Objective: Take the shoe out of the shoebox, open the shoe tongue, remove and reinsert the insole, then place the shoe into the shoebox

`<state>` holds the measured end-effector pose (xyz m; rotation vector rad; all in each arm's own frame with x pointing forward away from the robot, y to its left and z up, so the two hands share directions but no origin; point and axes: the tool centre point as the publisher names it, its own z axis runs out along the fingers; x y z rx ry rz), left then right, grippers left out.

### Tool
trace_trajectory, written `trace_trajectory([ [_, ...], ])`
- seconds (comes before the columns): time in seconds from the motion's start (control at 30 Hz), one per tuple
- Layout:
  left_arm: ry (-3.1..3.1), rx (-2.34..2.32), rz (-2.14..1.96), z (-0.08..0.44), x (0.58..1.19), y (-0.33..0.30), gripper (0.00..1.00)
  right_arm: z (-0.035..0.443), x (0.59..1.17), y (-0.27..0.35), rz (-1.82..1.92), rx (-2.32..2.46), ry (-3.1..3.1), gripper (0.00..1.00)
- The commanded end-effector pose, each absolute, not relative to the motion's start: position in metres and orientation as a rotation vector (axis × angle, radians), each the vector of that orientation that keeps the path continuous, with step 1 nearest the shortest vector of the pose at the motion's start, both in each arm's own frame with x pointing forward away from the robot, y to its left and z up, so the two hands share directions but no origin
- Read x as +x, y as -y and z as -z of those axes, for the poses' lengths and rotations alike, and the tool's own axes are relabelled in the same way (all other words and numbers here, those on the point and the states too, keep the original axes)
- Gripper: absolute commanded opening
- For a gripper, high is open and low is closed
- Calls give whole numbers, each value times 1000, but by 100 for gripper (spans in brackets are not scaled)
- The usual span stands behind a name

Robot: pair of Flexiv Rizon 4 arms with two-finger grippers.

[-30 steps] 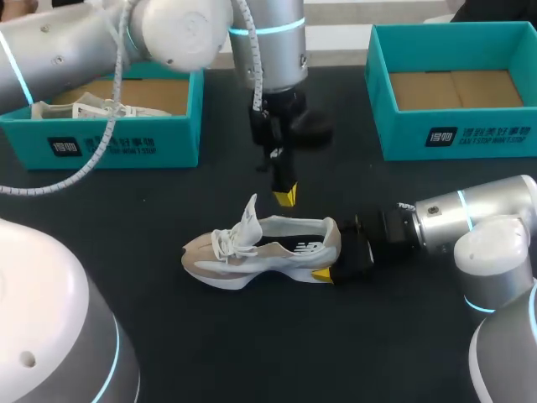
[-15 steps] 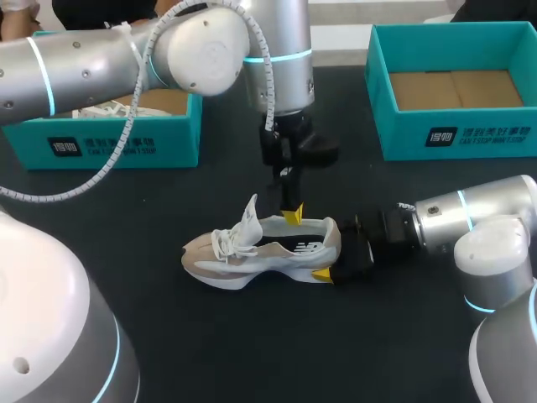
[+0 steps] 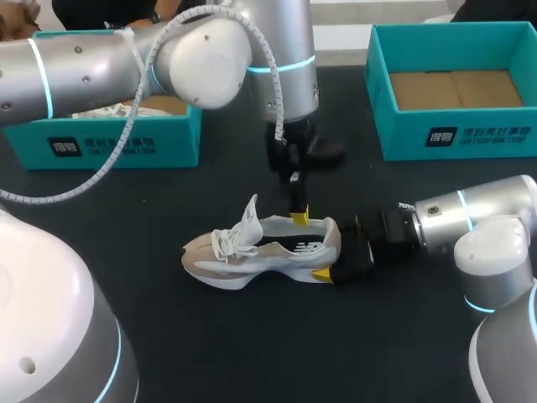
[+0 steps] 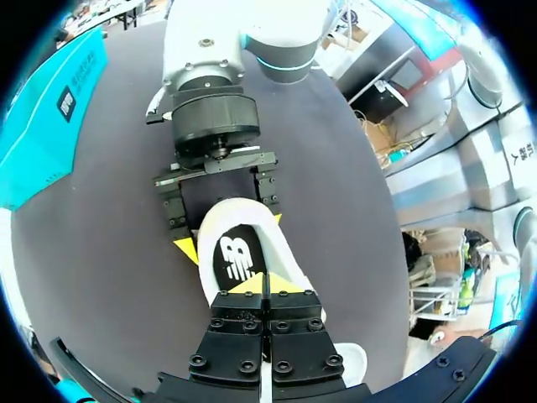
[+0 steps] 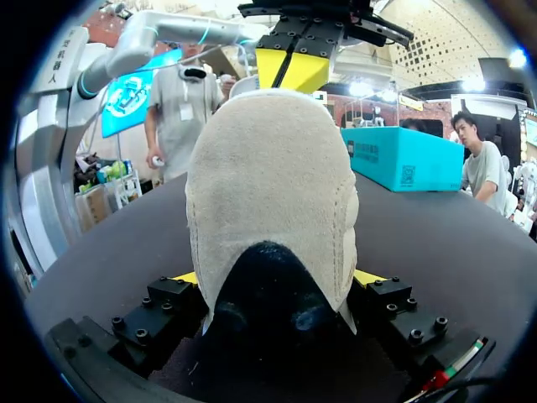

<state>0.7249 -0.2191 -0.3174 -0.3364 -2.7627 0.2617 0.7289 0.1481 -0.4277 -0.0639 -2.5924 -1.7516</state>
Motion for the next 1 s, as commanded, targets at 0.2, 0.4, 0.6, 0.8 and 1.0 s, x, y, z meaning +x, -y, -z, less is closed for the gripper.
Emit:
trace_trajectory([
  [0.2,2894,-232,-294,347,711,220,0,435,730,-154,1746,-66,2596,0],
  [0.4,2894,-262,-266,363,709,230,0,435,730,-154,1746,-66,2596,0],
  [0.6,2889,-274,-234,376,704,228,0,435,730,-154,1746,-66,2596,0],
  [0.8,2882,-273,-201,383,701,217,0,435,730,-154,1746,-66,2596,0],
  [1.0,2868,-230,-183,386,700,205,0,435,730,-154,1746,-66,2596,0],
])
